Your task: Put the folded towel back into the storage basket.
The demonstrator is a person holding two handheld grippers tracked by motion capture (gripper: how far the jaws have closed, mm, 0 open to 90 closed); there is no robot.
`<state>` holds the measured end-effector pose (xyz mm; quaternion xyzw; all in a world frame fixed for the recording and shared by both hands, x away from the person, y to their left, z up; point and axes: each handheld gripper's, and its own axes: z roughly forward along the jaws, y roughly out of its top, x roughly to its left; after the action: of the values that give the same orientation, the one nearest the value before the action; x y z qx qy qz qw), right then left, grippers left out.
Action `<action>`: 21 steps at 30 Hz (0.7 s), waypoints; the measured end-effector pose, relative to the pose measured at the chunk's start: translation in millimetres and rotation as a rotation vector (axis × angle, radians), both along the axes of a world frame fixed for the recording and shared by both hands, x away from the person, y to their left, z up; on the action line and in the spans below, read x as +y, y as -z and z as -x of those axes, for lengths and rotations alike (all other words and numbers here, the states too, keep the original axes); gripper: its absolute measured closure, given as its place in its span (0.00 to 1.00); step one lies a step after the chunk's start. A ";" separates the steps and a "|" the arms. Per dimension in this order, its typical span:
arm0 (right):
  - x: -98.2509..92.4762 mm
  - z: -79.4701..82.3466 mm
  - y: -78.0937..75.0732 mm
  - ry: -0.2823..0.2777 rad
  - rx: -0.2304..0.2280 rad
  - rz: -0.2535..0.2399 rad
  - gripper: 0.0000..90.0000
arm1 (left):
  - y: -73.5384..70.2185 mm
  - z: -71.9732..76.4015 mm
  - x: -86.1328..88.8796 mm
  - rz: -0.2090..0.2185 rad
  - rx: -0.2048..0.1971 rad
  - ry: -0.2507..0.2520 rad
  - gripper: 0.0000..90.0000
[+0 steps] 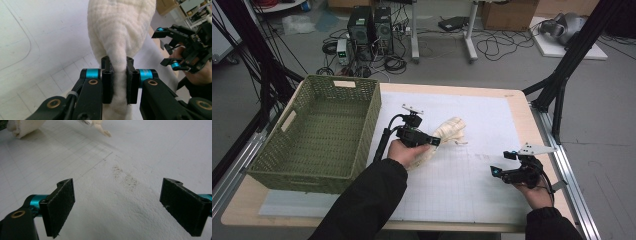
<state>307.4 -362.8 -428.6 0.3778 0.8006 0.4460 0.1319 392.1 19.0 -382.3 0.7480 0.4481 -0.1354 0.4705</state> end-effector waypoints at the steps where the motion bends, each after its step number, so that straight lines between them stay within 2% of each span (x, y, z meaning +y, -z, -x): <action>1: -0.3 -0.4 0.1 -0.001 -0.007 0.001 0.13 | -3.4 1.1 2.4 0.013 0.004 -0.010 0.89; 2: -0.3 -0.5 0.1 -0.001 -0.007 0.000 0.13 | -7.1 2.3 5.2 0.020 0.001 -0.020 0.89; 3: -0.2 -0.7 0.1 -0.001 -0.008 -0.001 0.13 | -10.2 3.2 8.0 0.043 0.015 -0.031 0.89; 5: 0.3 -1.0 0.1 -0.003 -0.006 0.001 0.13 | -18.0 5.8 14.1 0.056 0.025 -0.060 0.89; 8: 0.9 -1.1 0.1 -0.007 -0.012 0.004 0.13 | -27.0 8.6 21.5 0.053 0.030 -0.081 0.89; 12: 1.9 -1.3 0.0 -0.011 -0.010 0.009 0.13 | -37.4 11.5 33.5 0.077 0.042 -0.118 0.89; 15: 2.6 -2.0 0.3 -0.012 -0.007 0.011 0.13 | -46.2 12.7 44.5 0.118 0.039 -0.140 0.89; 17: 3.3 -2.6 0.9 -0.012 -0.008 0.016 0.13 | -51.3 13.7 49.1 0.115 0.018 -0.145 0.89; 21: 3.8 -3.5 1.7 -0.015 -0.008 0.021 0.13 | -61.5 15.5 59.1 0.159 0.015 -0.152 0.89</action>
<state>310.9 -359.1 -430.3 0.3684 0.8076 0.4400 0.1357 376.6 78.1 -320.9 0.6712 0.4948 -0.1401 0.5338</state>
